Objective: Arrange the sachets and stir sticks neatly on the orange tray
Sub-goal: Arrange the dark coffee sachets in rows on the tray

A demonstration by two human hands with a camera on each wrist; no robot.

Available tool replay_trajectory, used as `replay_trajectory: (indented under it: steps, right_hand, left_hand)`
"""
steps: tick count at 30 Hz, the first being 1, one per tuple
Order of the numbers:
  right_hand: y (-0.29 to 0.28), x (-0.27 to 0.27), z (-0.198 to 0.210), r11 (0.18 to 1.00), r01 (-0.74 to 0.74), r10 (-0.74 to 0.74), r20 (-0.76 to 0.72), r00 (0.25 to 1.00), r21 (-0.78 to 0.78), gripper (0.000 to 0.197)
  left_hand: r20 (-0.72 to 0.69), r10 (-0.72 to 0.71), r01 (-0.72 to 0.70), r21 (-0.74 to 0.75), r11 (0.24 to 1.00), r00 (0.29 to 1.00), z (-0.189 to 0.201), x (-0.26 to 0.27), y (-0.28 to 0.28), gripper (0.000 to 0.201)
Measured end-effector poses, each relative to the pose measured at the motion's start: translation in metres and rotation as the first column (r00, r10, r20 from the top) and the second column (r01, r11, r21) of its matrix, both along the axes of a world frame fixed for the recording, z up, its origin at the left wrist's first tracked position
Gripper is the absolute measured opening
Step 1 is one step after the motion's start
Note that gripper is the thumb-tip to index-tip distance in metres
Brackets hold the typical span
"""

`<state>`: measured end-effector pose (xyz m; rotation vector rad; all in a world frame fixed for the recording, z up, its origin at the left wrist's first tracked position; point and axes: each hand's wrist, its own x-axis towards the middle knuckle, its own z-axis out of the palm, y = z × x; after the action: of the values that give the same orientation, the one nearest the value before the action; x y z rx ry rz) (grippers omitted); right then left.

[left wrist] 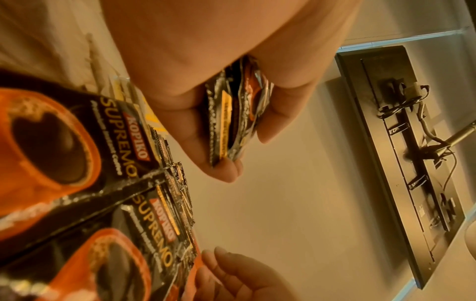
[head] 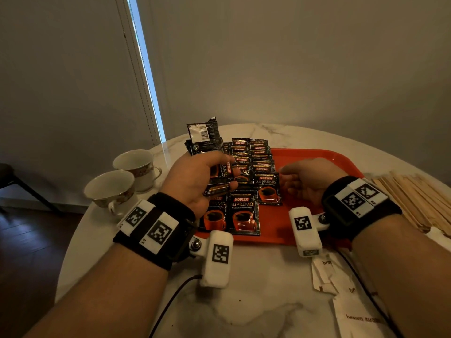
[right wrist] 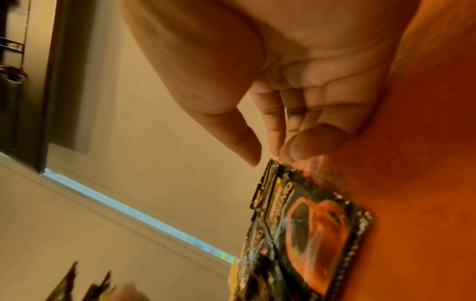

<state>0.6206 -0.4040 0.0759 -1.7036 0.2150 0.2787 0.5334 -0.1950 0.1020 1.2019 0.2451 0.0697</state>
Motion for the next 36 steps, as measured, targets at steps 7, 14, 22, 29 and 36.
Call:
replay_trajectory:
  steps: [7, 14, 22, 29, 36]
  right_hand:
    - [0.021, -0.029, 0.036, 0.904, -0.379, 0.309, 0.312, 0.898, 0.197, 0.036]
    - [0.025, -0.031, 0.039, 0.958, -0.244, 0.161, 0.424, 0.891, 0.150, 0.004]
    - [0.023, -0.035, 0.044, 0.964, -0.168, 0.034, 0.532, 0.846, 0.205, 0.021]
    - [0.036, -0.046, 0.045, 0.919, -0.325, 0.394, 0.589, 0.706, -0.225, 0.013]
    - [0.037, -0.041, 0.038, 0.925, -0.343, 0.243, 0.436, 0.866, 0.166, 0.018]
  left_hand:
    - [-0.009, -0.370, 0.369, 0.092, 0.925, 0.929, 0.002, -0.009, -0.005, 0.038]
    - [-0.005, -0.354, 0.353, 0.079, 0.932, 0.935, 0.005, -0.012, -0.005, 0.029]
    - [-0.010, -0.008, 0.007, -0.100, 0.995, 1.000, 0.004, -0.002, 0.001, 0.027]
    - [0.064, 0.036, -0.029, -0.102, 0.994, 0.997, 0.004, -0.003, 0.006, 0.012]
    - [0.113, -0.018, 0.013, 0.039, 0.999, 0.993, 0.002, -0.004, 0.001, 0.026]
